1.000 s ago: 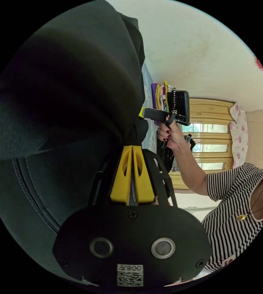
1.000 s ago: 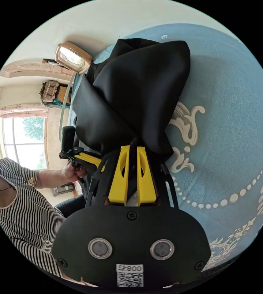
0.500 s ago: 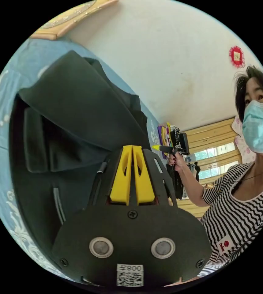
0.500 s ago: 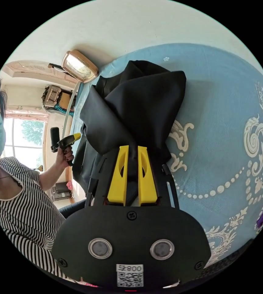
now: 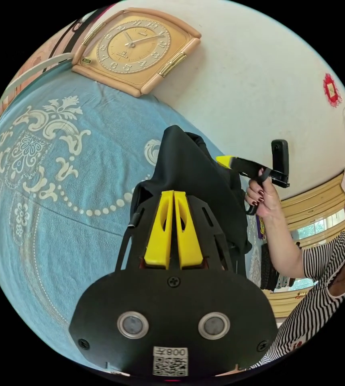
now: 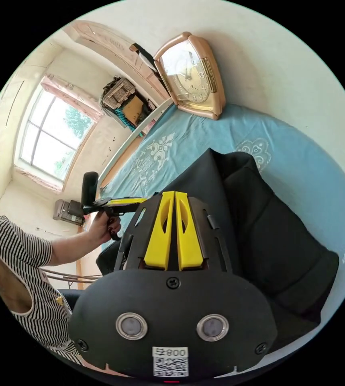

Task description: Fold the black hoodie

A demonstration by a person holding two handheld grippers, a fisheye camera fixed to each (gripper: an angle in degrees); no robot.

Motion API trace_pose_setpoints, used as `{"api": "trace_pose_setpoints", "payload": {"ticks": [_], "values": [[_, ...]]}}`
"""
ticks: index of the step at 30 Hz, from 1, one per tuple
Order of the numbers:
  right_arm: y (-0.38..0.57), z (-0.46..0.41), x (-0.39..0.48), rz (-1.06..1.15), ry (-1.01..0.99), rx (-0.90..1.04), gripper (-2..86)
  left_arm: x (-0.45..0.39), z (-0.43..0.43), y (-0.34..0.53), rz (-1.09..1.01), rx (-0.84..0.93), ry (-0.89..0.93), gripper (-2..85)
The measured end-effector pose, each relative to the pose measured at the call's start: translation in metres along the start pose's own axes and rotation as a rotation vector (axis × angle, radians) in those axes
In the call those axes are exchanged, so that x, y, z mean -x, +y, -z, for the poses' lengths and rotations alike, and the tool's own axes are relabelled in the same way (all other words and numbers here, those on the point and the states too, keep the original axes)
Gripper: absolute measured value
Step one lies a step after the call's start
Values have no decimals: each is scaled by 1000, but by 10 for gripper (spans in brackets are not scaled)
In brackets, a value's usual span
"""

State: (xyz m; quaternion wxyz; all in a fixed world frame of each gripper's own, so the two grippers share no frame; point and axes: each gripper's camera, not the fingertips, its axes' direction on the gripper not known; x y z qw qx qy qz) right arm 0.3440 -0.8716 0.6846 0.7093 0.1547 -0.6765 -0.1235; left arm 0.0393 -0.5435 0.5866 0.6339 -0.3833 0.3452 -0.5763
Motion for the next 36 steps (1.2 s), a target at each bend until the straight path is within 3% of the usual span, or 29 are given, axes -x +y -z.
{"api": "trace_pose_setpoints", "payload": {"ticks": [6, 12, 14, 21, 25, 26, 29, 34, 36], "values": [[-56, -91, -14, -46, 220, 131, 2, 22, -7, -7, 10, 20, -80, 1], [-57, -124, -26, -73, 212, 143, 1, 43, 1, -4, 54, 9, -61, 1], [-53, -123, -24, -82, 205, 130, 1, 39, 13, 0, 38, -33, 33, 1], [49, -26, 30, -45, 94, -96, 1, 24, 21, 3, -69, -12, 94, 1], [135, -26, 28, -182, 281, 22, 1, 31, 2, 3, -100, 93, 24, 1], [156, -36, 15, -237, 258, 84, 1, 35, -2, 4, -106, 119, 22, 1], [180, -20, 1, -312, 114, -20, 1, 34, 10, 6, -117, 105, 14, 1], [226, 56, 49, -279, 189, -199, 1, 15, 30, 19, -181, 53, 125, 1], [274, 76, 49, -380, 271, -192, 1, 11, 19, 23, -207, 105, 101, 1]]}}
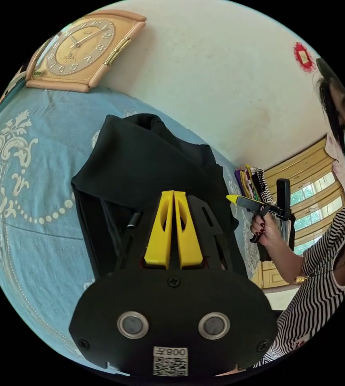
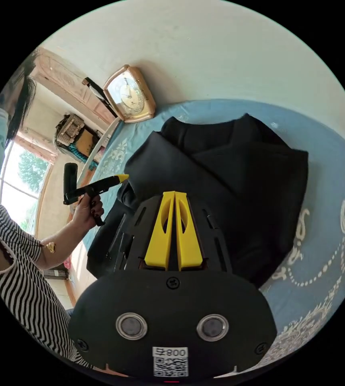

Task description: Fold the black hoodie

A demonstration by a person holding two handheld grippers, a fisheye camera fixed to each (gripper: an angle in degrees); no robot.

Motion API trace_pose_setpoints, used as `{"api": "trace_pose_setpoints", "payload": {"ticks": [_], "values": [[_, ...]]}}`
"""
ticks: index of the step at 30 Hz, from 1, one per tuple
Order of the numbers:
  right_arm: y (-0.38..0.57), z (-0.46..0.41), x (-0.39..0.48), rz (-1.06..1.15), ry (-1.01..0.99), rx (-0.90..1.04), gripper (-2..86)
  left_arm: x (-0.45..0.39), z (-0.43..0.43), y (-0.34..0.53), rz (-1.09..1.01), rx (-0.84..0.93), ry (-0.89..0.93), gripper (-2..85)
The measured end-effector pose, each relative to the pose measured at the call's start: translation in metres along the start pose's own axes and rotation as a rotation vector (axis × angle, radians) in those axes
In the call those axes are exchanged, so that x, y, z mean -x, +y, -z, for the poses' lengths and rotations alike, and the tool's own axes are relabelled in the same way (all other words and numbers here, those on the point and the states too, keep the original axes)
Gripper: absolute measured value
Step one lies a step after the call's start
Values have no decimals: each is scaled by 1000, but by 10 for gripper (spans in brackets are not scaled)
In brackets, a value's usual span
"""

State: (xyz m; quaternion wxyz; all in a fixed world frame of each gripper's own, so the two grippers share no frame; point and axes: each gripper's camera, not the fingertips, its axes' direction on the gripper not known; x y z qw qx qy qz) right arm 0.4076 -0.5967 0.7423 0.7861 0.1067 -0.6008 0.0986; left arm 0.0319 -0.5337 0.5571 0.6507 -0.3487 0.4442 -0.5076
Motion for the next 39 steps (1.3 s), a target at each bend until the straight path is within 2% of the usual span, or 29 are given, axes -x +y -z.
{"api": "trace_pose_setpoints", "payload": {"ticks": [2, 4, 6, 10, 12, 16, 17, 21, 25, 27, 31, 36, 39], "values": [[27, -2, -26, -83, 75, 60, 1, 6, -22, 5, -3, 96, -46, 1], [45, -8, -50, -138, 8, 76, 1, 16, -32, 9, 32, 156, -42, 1], [52, 2, -65, -197, -88, 52, 1, 19, -24, 12, 44, 127, -24, 1], [66, 48, -47, -112, 14, -36, 0, 15, -2, 26, 19, 66, -9, 2], [87, 58, -57, -141, 59, -37, 0, 18, -6, 34, 23, 99, -21, 2], [109, 43, -99, -267, -17, 78, 0, 38, -13, 51, 88, 137, 4, 1], [112, 55, -104, -271, -82, 23, 0, 39, -6, 54, 90, 111, 14, 1], [132, 104, -89, -208, -35, -70, 1, 39, 12, 70, 68, 78, 10, 2], [159, 97, -103, -241, -39, 30, 1, 53, 11, 95, 105, 139, 19, 4], [168, 111, -121, -304, -136, -32, 1, 59, 17, 105, 124, 139, 52, 6], [182, 144, -123, -298, -155, -69, 4, 67, 50, 138, 102, 116, 125, 23], [251, 196, -132, -393, -216, -28, 21, 97, 90, 191, 238, 266, 81, 68], [297, 221, -143, -496, -280, 1, 50, 116, 125, 224, 338, 339, -16, 86]]}}
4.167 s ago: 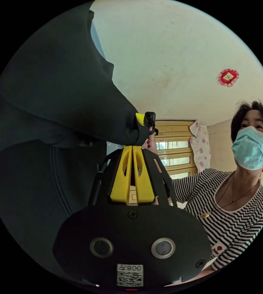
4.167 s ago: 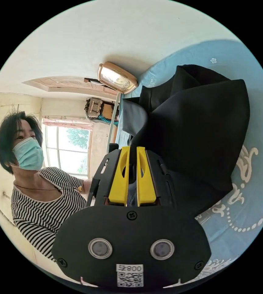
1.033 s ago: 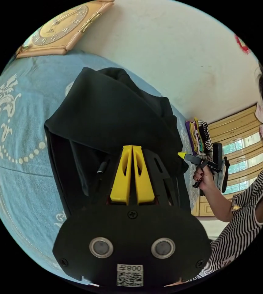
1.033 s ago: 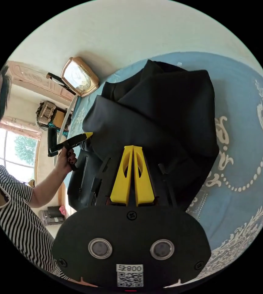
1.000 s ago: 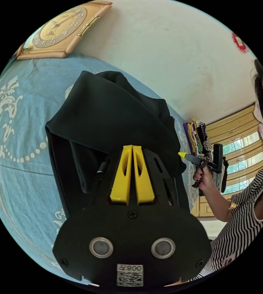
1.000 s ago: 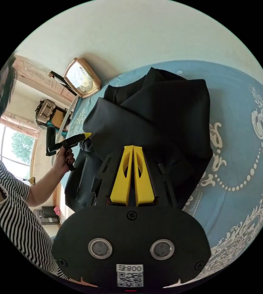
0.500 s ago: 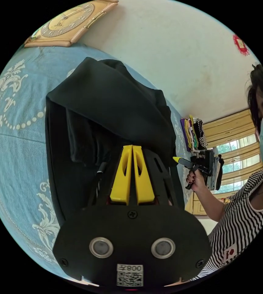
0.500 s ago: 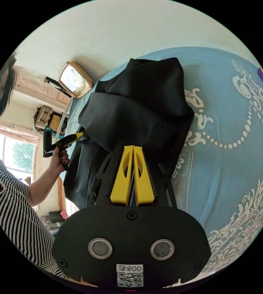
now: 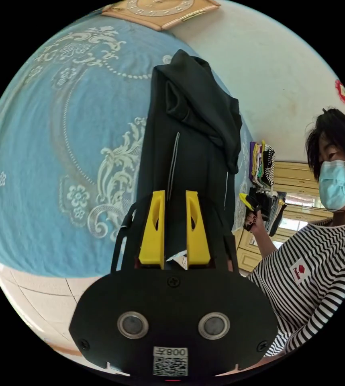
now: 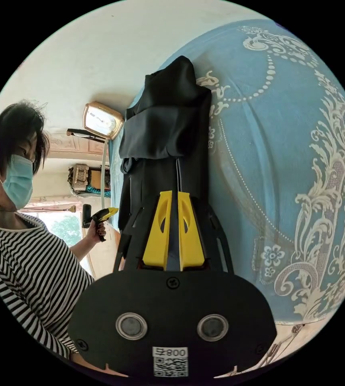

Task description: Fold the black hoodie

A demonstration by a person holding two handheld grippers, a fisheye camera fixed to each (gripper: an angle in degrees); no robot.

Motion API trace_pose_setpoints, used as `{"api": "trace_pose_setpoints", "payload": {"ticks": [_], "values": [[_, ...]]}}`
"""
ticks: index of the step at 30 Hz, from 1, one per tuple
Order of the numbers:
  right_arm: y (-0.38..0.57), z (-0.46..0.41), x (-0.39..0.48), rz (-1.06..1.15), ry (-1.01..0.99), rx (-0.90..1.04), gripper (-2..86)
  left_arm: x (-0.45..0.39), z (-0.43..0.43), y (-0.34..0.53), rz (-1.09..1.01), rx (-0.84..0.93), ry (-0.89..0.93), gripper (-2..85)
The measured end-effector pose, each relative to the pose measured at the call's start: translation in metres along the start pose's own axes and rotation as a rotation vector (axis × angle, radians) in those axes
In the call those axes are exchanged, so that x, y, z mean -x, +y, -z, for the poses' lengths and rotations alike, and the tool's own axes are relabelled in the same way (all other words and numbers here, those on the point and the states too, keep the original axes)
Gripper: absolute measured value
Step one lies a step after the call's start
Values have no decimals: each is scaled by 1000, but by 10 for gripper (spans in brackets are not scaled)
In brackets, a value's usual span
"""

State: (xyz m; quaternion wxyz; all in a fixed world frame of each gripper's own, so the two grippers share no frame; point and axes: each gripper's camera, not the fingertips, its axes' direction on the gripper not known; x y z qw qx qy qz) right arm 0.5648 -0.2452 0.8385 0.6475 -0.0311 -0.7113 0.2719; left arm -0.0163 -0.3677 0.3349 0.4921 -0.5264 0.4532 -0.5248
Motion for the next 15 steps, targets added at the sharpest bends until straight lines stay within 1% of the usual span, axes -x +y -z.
{"api": "trace_pose_setpoints", "payload": {"ticks": [3, 5, 7, 9, 11, 12, 15], "values": [[29, 26, -25, -100, -22, 6, 67, 31, 12, 31, 112, 69, -49, 107], [43, 40, -41, -155, -42, 0, 72, 55, 10, 51, 179, 95, -4, 118], [56, 52, -53, -186, -59, 5, 78, 69, 5, 62, 189, 109, 8, 123], [72, 61, -66, -218, -47, 72, 86, 83, -6, 71, 201, 156, 36, 128], [85, 66, -74, -242, -57, 106, 89, 95, -21, 80, 190, 199, 129, 134], [93, 69, -77, -252, -66, 127, 90, 96, -24, 82, 183, 206, 147, 135], [109, 70, -83, -253, -53, 181, 92, 102, -31, 91, 143, 218, 127, 138]]}}
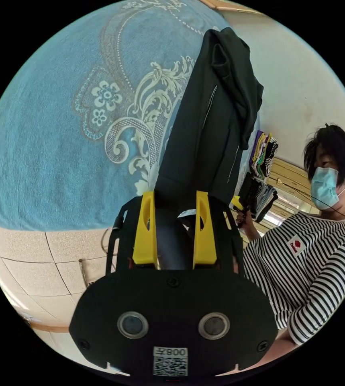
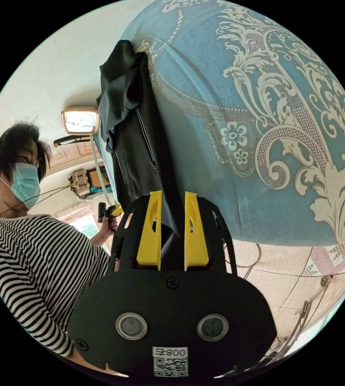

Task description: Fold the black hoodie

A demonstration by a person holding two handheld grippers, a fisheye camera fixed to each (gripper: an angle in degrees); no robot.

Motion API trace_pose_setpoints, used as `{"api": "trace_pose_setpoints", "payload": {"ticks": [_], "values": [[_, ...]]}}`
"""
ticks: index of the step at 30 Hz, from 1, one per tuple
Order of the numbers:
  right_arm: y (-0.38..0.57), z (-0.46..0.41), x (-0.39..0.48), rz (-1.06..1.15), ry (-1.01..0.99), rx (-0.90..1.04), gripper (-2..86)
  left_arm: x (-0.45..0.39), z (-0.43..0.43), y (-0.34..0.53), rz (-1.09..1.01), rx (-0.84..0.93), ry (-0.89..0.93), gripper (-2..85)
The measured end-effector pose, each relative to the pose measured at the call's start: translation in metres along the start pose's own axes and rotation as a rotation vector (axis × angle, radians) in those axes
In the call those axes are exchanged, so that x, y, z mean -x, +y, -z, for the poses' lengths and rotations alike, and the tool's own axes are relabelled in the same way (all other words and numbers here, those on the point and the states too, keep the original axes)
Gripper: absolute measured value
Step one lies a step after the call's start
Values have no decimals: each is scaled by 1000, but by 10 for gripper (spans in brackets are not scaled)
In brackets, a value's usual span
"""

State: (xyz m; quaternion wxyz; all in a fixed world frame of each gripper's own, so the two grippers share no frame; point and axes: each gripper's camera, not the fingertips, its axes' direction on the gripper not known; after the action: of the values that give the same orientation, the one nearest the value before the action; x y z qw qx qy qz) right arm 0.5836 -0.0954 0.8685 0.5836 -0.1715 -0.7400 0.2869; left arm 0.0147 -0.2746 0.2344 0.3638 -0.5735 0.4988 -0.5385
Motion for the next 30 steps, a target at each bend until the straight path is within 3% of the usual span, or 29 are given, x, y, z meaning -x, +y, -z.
{"api": "trace_pose_setpoints", "payload": {"ticks": [7, 15, 25, 30], "values": [[10, -21, -17, 62, 1, 135, 87, 32, -15, 15, -57, 47, -76, 107], [31, -23, -45, 164, -15, 147, 53, 82, -28, 45, -118, 72, 12, 80], [86, -27, -87, 301, -74, -1, 34, 131, -57, 104, -266, -12, 78, 40], [109, -34, -112, 292, -124, -54, 28, 161, -70, 138, -226, -80, 175, 35]]}}
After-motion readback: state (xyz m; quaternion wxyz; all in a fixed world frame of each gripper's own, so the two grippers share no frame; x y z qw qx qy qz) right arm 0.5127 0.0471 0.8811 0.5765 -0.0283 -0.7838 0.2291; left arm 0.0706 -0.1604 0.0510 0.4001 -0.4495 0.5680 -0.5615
